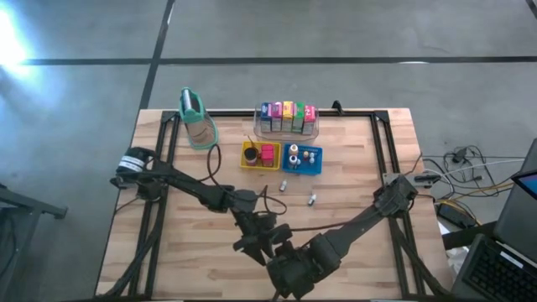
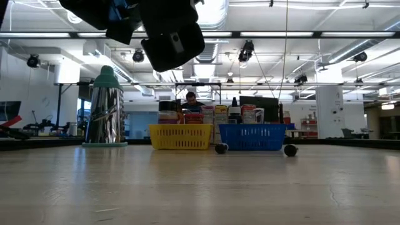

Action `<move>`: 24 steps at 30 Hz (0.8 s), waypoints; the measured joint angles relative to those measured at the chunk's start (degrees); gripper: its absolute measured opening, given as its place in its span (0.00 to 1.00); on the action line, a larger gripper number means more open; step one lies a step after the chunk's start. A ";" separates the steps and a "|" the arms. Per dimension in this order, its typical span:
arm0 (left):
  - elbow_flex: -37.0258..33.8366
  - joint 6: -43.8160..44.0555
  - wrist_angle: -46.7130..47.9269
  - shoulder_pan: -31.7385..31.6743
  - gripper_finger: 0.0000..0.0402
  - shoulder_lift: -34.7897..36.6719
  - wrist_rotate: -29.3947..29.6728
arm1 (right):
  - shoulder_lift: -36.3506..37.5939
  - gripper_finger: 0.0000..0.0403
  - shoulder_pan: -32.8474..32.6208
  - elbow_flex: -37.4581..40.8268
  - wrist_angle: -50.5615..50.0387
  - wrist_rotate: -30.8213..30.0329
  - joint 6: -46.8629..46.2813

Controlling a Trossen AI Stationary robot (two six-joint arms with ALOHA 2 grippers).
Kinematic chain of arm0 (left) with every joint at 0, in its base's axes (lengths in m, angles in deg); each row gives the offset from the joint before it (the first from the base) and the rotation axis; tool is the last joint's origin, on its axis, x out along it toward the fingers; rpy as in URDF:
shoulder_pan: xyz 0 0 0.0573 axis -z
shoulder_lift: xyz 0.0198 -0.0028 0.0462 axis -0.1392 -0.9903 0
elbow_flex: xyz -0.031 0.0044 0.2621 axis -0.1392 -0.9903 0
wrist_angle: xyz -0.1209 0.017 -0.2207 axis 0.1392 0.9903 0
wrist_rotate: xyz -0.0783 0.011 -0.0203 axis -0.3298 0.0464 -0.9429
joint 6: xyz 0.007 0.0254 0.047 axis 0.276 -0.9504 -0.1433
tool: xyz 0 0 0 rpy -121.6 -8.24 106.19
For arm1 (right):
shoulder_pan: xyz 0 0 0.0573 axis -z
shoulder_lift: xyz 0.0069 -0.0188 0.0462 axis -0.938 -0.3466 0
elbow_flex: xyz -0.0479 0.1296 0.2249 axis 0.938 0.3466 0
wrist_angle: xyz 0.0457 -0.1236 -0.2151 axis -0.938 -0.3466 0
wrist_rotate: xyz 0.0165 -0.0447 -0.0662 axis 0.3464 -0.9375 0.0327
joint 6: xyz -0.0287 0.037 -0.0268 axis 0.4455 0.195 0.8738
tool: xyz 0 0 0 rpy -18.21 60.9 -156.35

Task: Pick & Place Kitchen Items
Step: Put the small black food coloring bottle into the blue bin

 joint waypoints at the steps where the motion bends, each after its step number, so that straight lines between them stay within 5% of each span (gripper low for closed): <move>1: 0.00 0.52 0.02 0.00 0.68 0.00 0.04 | 0.00 0.16 0.00 0.36 0.00 0.00 0.00; 8: -0.52 -0.24 1.78 0.22 0.58 -0.04 1.21 | -0.04 0.16 0.13 1.48 2.15 -0.10 1.15; 24: -0.61 -2.88 4.89 0.22 0.58 -0.07 3.15 | -0.04 0.16 1.08 1.49 3.24 -2.82 1.57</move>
